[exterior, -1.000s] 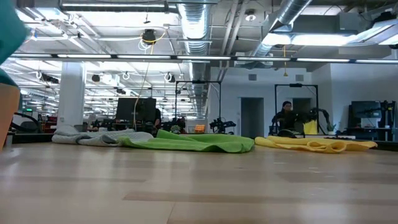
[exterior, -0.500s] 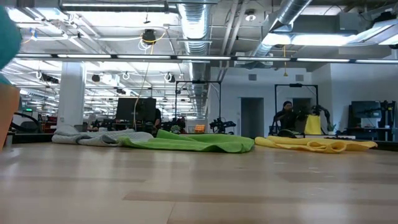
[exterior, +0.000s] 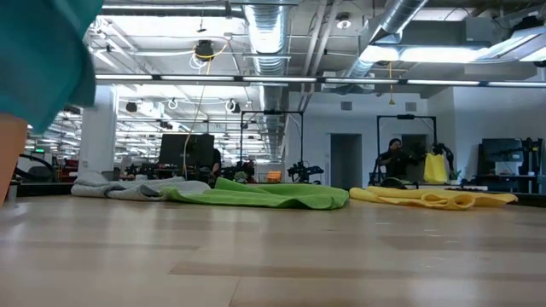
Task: Fold microfiber towels
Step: Put the blue microfiber towel into the orange bin
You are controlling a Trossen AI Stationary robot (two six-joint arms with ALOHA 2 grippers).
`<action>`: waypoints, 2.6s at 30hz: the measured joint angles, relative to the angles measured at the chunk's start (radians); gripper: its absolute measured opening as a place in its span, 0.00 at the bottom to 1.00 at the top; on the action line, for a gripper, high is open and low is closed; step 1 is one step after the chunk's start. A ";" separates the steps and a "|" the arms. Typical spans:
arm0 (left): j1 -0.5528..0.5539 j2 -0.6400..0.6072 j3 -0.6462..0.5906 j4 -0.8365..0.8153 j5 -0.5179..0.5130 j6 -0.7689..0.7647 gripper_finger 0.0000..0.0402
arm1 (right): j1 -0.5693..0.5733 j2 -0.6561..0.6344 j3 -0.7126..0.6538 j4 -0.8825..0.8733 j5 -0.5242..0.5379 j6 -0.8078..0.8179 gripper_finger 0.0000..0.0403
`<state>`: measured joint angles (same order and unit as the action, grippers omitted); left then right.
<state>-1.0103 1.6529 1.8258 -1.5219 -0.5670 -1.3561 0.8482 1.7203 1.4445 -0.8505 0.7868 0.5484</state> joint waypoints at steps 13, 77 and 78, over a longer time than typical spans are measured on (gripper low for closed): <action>-0.033 0.000 0.091 0.151 0.120 0.030 0.00 | 0.000 0.000 0.000 0.000 0.000 -0.008 0.56; -0.077 0.002 -0.030 0.165 0.080 0.142 0.00 | -0.445 0.276 0.121 1.217 -0.781 -0.961 0.56; -0.072 0.002 -0.030 0.165 0.073 0.148 0.00 | -0.449 0.282 0.123 1.216 -0.782 -0.965 0.56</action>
<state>-1.0823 1.6547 1.7954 -1.3567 -0.4944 -1.2084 0.3995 2.0020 1.5677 0.3651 0.0051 -0.4170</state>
